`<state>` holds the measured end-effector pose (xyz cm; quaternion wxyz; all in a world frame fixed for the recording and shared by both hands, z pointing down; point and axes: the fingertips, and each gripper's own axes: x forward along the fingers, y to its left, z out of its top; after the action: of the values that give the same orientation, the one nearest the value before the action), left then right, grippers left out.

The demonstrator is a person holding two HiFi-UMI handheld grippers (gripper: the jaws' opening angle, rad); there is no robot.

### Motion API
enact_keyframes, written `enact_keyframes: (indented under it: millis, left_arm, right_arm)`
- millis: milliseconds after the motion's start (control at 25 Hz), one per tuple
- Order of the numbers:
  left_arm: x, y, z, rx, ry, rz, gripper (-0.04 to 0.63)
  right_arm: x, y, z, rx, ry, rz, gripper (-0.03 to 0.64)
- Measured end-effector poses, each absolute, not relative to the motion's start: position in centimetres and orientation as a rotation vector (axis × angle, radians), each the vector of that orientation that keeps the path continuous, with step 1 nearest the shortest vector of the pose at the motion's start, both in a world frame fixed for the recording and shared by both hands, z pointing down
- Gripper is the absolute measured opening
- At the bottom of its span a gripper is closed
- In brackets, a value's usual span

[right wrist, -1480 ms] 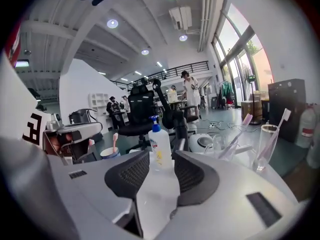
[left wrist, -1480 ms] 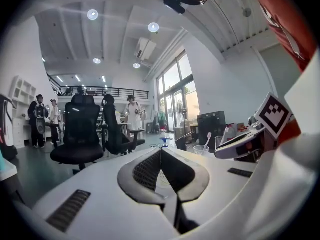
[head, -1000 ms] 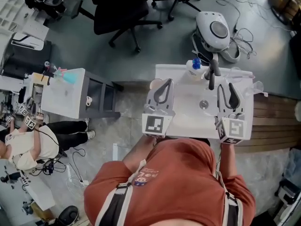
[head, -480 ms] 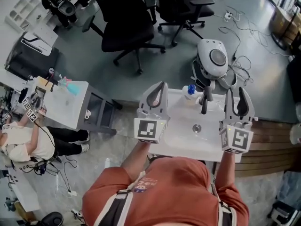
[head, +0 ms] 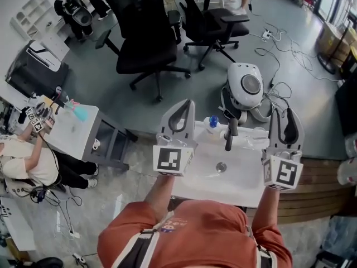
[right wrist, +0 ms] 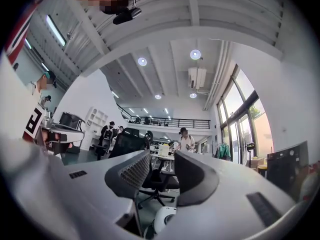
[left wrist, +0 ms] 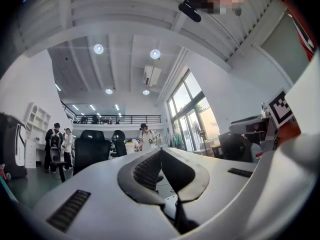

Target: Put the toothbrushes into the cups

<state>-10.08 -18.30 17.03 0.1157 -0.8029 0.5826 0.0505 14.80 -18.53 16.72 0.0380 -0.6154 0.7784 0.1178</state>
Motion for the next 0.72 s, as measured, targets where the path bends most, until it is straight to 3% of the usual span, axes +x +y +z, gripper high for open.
enact_keyframes:
  millis: [720]
  left_arm:
    - [-6.8, -20.4, 18.9, -2.376, 1.725, 0.099, 0.020]
  right_arm:
    - [18.5, -20.0, 18.7, -1.894, 2.381, 0.320, 0.152]
